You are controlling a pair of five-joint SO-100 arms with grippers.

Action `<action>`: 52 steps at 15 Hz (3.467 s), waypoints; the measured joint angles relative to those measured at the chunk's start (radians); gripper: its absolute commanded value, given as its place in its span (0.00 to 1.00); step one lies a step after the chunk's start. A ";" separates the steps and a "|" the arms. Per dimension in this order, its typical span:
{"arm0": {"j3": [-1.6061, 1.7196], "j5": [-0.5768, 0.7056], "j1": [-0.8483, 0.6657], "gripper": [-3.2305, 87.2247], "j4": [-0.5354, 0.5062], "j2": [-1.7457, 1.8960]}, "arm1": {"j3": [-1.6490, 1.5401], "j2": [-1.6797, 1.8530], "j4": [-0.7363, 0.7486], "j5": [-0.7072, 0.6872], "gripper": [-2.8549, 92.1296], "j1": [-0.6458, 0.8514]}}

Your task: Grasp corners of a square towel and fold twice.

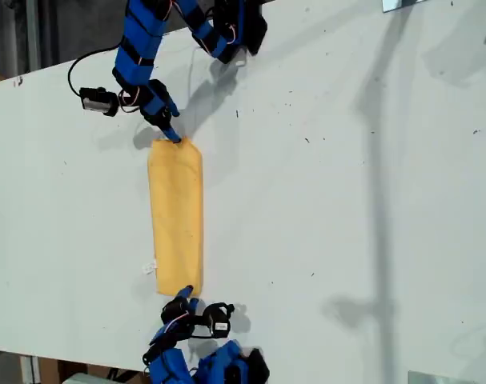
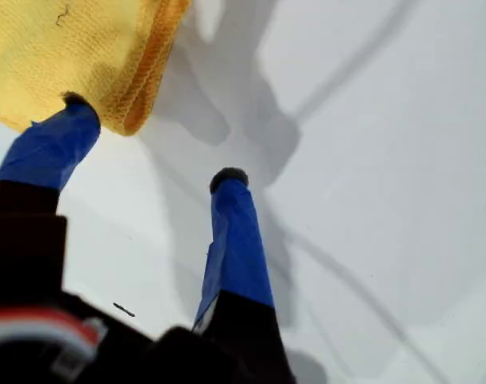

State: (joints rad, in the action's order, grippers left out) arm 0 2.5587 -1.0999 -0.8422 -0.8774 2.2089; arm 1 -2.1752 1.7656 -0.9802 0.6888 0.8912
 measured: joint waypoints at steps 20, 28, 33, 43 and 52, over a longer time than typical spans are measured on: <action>-0.311 0.095 0.015 0.17 -0.360 -0.221 | 0.003 -0.017 0.006 0.000 0.38 -0.051; 0.172 0.015 -0.077 0.17 -0.342 0.581 | 0.615 -0.588 -0.201 -0.064 0.37 -0.060; 0.337 -0.005 -0.084 0.17 -0.288 0.680 | 0.787 -0.729 -0.276 -0.074 0.08 -0.011; 0.380 -0.023 -0.083 0.18 -0.282 0.741 | 0.115 -0.253 -0.083 -0.034 0.03 0.307; 0.383 -0.023 -0.083 0.18 -0.275 0.741 | 0.238 0.060 -0.293 0.037 0.03 0.140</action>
State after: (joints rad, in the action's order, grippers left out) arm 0 2.9422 -1.1229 -0.9250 -1.1520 2.9498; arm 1 -1.9374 1.8254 -1.2732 0.7256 1.0308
